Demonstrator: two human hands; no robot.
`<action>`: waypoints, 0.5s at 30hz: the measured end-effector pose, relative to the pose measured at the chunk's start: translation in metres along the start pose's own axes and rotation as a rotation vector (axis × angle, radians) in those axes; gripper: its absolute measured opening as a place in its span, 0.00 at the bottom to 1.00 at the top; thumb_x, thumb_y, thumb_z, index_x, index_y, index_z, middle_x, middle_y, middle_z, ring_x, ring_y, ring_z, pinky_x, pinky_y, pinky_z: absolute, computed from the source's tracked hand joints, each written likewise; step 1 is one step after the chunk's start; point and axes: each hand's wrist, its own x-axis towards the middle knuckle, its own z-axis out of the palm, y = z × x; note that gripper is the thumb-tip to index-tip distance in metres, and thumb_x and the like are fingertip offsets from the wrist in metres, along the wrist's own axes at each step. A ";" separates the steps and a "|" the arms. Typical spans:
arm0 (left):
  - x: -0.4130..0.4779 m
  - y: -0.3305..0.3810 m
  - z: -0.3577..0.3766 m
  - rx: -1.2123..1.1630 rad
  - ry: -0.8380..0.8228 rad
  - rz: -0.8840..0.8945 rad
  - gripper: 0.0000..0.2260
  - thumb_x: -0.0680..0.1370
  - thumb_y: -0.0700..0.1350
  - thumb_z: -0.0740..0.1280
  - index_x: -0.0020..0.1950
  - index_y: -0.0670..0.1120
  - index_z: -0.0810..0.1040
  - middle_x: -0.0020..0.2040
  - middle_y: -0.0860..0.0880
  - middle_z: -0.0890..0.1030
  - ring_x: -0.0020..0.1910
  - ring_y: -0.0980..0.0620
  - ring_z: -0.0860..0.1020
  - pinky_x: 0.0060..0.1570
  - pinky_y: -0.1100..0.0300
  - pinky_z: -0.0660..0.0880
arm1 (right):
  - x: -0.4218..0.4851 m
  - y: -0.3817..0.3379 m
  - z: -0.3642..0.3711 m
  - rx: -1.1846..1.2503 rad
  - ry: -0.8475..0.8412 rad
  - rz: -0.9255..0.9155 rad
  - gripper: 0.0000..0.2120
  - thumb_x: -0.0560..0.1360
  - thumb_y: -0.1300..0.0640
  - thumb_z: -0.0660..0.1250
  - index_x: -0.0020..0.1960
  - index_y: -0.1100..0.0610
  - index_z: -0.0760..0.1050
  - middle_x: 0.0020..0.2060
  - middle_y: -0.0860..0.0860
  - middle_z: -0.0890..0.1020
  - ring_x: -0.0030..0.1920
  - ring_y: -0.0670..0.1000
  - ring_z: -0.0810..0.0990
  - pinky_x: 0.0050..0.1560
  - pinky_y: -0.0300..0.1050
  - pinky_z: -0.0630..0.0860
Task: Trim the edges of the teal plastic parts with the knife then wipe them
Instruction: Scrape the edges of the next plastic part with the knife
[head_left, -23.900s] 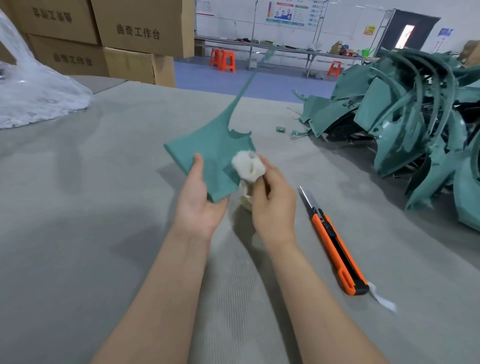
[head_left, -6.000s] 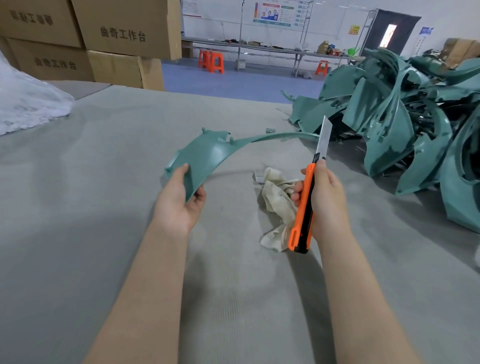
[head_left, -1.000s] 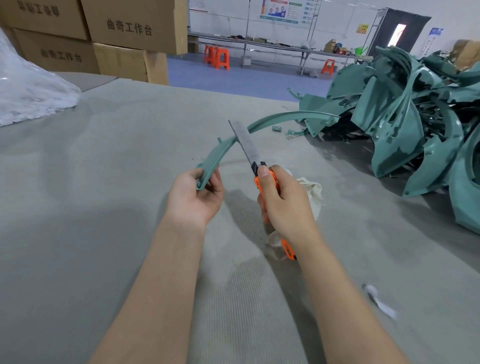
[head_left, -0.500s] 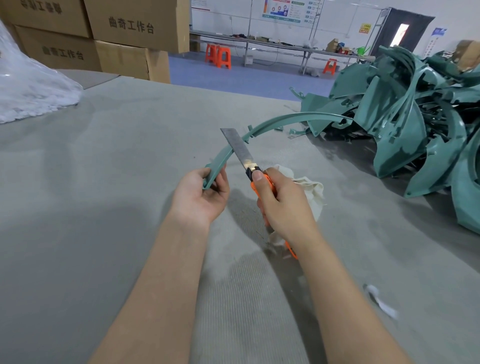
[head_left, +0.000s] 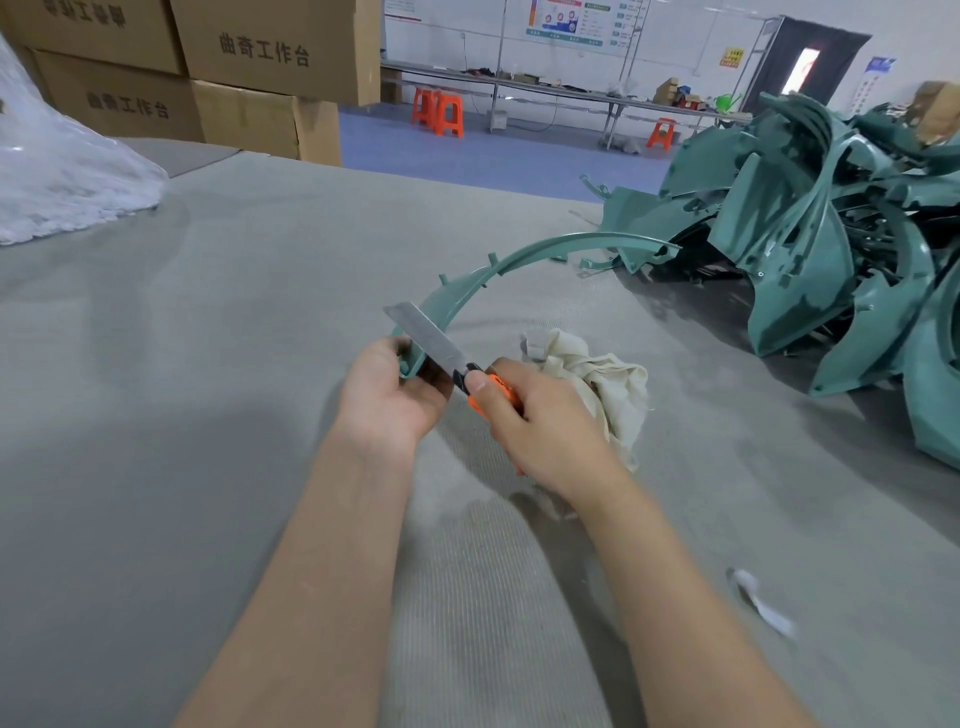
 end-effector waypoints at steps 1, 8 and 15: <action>0.001 0.000 0.000 0.000 -0.003 0.010 0.05 0.80 0.36 0.56 0.54 0.40 0.70 0.39 0.43 0.76 0.33 0.50 0.75 0.28 0.62 0.76 | 0.000 0.001 0.000 0.018 0.001 0.001 0.17 0.80 0.43 0.57 0.35 0.47 0.66 0.28 0.54 0.76 0.28 0.52 0.74 0.34 0.57 0.77; -0.001 0.001 0.003 0.084 0.024 0.174 0.07 0.81 0.37 0.57 0.49 0.44 0.73 0.40 0.46 0.76 0.33 0.53 0.74 0.26 0.66 0.73 | 0.005 0.013 -0.009 0.234 0.247 0.112 0.18 0.80 0.43 0.57 0.35 0.50 0.68 0.24 0.46 0.70 0.24 0.50 0.70 0.30 0.54 0.74; -0.003 0.000 0.004 0.182 0.038 0.323 0.08 0.80 0.37 0.58 0.45 0.46 0.73 0.41 0.47 0.77 0.35 0.53 0.74 0.28 0.65 0.74 | 0.005 0.019 -0.006 0.257 0.204 0.150 0.20 0.79 0.41 0.57 0.37 0.56 0.68 0.24 0.46 0.69 0.22 0.50 0.69 0.24 0.43 0.69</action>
